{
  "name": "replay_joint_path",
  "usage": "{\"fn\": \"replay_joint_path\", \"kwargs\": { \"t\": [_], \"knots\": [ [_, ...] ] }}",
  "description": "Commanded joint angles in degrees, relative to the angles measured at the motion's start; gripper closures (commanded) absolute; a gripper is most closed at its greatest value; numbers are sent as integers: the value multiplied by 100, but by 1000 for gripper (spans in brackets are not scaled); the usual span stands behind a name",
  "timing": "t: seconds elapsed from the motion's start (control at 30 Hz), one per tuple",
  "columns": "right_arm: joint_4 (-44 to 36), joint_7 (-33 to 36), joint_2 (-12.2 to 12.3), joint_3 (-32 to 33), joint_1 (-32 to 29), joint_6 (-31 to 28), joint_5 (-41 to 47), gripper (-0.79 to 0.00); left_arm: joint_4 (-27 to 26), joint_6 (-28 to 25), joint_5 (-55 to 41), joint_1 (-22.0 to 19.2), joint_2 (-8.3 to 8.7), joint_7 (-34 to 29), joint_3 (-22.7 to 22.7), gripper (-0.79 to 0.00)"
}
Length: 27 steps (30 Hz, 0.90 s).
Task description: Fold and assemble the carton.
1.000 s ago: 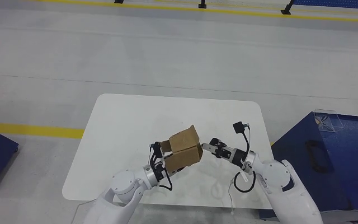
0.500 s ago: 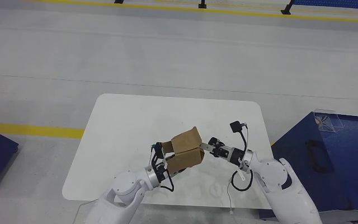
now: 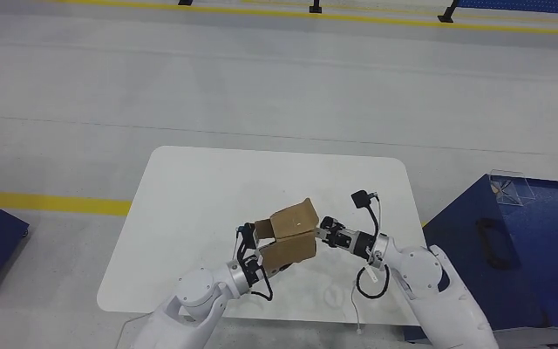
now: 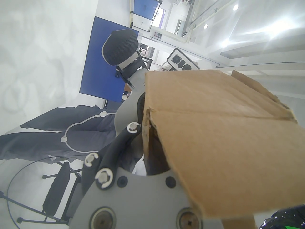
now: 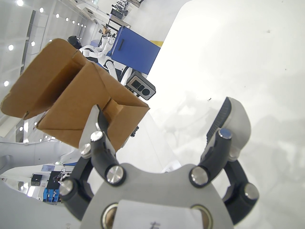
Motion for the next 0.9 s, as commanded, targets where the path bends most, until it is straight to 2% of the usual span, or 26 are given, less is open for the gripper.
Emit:
{"fn": "replay_joint_path", "kwargs": {
  "t": [0.0,0.23,0.37,0.57,0.87],
  "knots": [
    [-11,-30,-4,-23,1,5,3,-785,-1,-5,-8,2,0,-6,3,0],
    [57,-378,11,173,-63,-134,22,-785,-11,-25,-42,19,7,-22,-34,0],
    [160,-298,45,284,-113,22,-145,-785,-16,-35,-60,42,16,-37,-76,0],
    [52,-264,23,48,-141,74,-317,-785,-13,38,-19,13,21,-44,-69,0],
    [90,-207,4,9,-57,-1,75,-785,9,99,-20,-84,6,3,-19,0]
  ]
}}
